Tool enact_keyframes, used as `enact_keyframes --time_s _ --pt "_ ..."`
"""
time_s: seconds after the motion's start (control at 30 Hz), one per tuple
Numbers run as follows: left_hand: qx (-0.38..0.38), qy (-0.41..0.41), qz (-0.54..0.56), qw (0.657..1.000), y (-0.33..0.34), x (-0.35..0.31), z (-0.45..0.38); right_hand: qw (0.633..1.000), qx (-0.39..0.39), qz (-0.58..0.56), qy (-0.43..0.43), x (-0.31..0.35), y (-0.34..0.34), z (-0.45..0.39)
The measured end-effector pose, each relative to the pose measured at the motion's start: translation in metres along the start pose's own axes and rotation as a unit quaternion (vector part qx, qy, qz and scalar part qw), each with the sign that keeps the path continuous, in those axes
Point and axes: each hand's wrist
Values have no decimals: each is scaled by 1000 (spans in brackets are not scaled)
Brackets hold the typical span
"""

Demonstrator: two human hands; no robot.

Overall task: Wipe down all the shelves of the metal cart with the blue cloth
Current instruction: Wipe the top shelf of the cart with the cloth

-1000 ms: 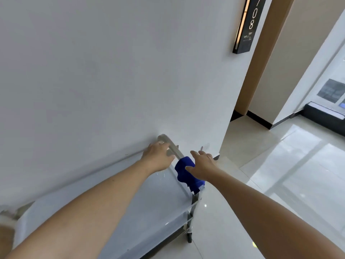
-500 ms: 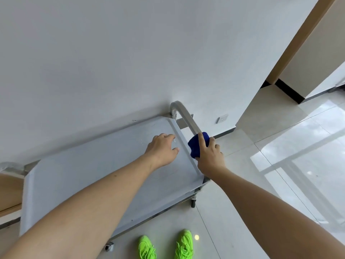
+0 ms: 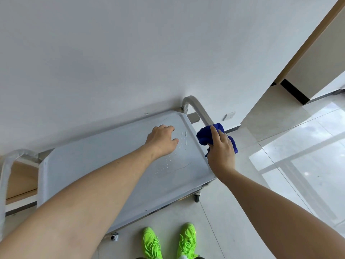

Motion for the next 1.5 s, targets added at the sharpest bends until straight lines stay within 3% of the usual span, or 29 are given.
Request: enact_keyframes --time_s 0.3,0.57,0.77,0.93,1.13,1.33,1.5 --pt "7 -22 -4 1000 -11 45 -6 996 24 49 -66 48 24 7" --pt "25 -23 -10 999 2 68 -19 994 32 81 -61 44 45 15" --pt "40 -21 -18 999 26 63 -26 968 227 95 -56 28 82 25" --pt "41 -52 -29 997 48 61 -39 935 315 122 -111 3 110 30" --pt "42 -84 -66 993 77 53 -60 937 284 137 -151 -13 122 41" --pt "36 -85 -72 993 96 39 -78 943 273 135 -138 -22 144 34" --pt "-17 -98 -34 995 103 50 -81 952 232 131 -147 -31 158 23"
Point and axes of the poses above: each hand's wrist, its own z-axis away from the middle knuckle, its own y-axis out of the palm, x = y × z, and after that the axes turned 12 degrees about -y, right-handed
